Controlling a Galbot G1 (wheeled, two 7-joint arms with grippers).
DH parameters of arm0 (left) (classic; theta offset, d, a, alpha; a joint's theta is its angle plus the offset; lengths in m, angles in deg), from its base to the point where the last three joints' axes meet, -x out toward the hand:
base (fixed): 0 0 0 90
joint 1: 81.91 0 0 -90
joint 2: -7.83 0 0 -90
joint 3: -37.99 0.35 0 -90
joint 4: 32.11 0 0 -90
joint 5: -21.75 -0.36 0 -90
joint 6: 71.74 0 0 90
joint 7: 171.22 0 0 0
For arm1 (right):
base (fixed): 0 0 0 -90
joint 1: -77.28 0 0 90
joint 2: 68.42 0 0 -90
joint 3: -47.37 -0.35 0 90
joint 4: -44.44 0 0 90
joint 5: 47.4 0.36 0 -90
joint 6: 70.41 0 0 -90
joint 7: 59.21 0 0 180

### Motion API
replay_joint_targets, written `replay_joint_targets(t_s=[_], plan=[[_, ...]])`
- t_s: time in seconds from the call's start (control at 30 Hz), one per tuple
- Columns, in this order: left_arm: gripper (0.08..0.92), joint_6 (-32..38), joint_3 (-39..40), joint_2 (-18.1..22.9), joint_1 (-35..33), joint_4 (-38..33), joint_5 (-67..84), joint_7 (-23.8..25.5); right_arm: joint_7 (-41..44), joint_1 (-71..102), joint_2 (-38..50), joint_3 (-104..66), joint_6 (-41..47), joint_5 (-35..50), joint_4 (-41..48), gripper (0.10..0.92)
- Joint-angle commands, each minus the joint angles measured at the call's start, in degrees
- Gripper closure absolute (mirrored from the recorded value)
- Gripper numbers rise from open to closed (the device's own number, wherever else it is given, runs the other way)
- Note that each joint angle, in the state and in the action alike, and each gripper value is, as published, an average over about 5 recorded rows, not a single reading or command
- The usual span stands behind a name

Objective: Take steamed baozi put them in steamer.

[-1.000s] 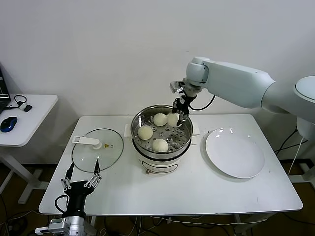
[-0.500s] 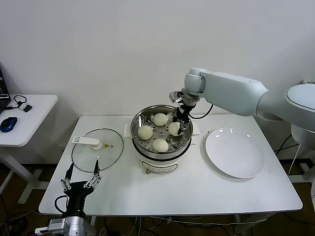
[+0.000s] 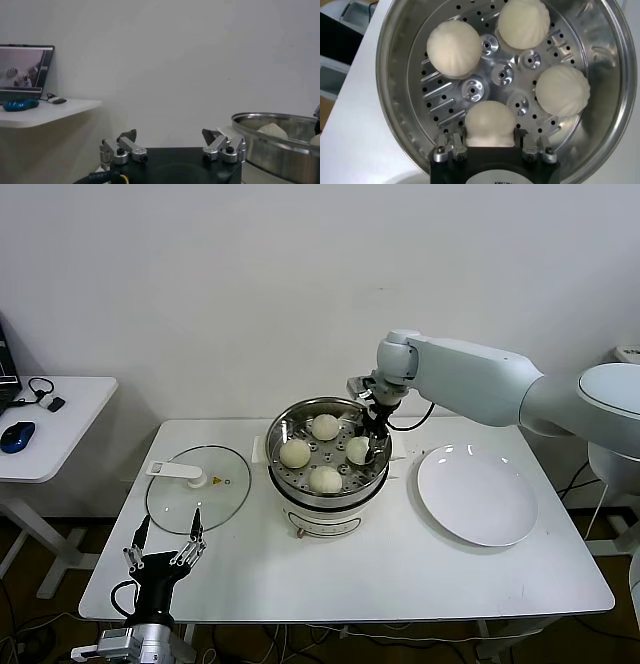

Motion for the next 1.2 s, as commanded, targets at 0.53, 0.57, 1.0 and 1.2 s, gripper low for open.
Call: replay_joint_targets(t_s=[0.53, 0.57, 1.0, 1.2], plan=[[0.177, -0.30, 0.16, -0.05, 0.34, -0.34, -0.18, 0.06, -0.39, -3.65, 5.19, -3.58, -0.25, 1.81, -4.59, 0.203], [0.177, -0.31, 0.18, -0.06, 0.36, -0.35, -0.20, 0.06, -0.61, -3.88, 5.65, -4.18, -0.29, 1.97, -4.79, 0.203], [0.177, -0.42, 0.43, -0.11, 0.28, -1.01, -0.67, 0.06, -11.39, 3.37, 17.44, -22.48, -1.42, 1.53, -13.30, 0.203], [0.177, -0.59, 0.88, -0.14, 0.42, -1.42, -1.43, 0.10, -22.33, 15.79, 26.14, -38.56, -1.25, -0.68, -21.74, 0.203]])
